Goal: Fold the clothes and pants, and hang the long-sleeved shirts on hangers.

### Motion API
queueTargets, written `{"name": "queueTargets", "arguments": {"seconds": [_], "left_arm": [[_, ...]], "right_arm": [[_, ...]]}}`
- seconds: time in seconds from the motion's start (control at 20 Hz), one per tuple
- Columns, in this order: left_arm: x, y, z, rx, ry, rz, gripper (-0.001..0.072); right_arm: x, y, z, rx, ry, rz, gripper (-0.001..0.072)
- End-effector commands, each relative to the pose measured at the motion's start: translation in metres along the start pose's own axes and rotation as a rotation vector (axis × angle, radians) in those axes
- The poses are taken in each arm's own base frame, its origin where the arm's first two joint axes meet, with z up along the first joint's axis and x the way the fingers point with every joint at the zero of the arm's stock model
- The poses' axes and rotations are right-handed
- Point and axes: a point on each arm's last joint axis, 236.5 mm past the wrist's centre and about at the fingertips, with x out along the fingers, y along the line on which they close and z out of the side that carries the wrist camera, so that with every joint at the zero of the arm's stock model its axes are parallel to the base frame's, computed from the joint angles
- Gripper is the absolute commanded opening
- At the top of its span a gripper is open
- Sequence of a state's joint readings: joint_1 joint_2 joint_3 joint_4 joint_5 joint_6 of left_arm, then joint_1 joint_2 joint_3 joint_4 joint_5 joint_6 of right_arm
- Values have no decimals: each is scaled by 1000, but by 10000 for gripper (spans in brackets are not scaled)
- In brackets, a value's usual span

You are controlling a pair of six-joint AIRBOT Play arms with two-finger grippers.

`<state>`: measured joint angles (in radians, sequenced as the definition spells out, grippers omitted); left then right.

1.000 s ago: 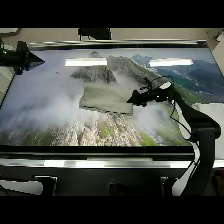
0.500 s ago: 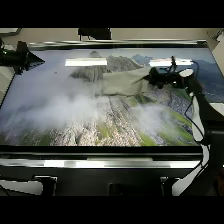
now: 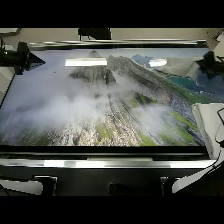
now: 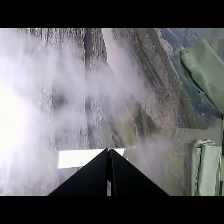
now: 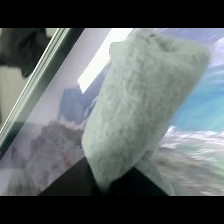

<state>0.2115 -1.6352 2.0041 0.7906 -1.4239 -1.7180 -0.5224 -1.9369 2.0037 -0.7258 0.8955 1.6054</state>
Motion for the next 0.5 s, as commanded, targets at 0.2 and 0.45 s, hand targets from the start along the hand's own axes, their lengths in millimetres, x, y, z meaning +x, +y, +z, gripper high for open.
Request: {"name": "queueTargets", "arguments": {"seconds": [0.2,0.45], "left_arm": [[10,9,9,-51,-20,1,17],[12,10,9,-58,-16,1,17]], "right_arm": [[-99,-99,35,69,52,-190,34],[-161,-109,27,118,114,-263,34]]}}
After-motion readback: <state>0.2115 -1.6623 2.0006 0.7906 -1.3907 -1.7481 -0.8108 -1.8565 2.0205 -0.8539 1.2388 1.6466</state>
